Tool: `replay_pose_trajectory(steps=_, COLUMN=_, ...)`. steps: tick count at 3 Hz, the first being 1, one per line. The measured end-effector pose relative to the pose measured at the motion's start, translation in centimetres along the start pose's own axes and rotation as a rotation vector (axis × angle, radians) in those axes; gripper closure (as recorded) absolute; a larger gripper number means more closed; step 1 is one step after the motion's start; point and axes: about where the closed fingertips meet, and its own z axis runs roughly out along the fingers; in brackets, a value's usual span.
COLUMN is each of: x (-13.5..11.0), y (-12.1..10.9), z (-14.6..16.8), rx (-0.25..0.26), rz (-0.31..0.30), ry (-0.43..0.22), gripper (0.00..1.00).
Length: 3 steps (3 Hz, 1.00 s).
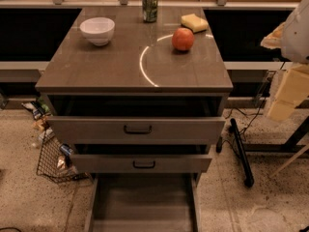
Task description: Place apple into bottom drawer
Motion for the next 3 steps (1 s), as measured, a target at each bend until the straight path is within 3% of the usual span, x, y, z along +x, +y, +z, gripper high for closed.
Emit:
replay_pose_trajectory(steps=1, x=0.0, y=0.0, z=0.0, rx=0.000, rz=0.000, ry=0.000, gripper=0.00)
replay_pose_trajectory(steps=2, x=-1.2, y=-1.9, z=0.4, rx=0.029, rz=0.055, ry=-0.033, gripper=0.00)
replay_pose_trajectory(steps=3, x=-2.4, y=-9.9, z=2.8, rx=0.130, rz=0.234, ry=-0.138, gripper=0.00)
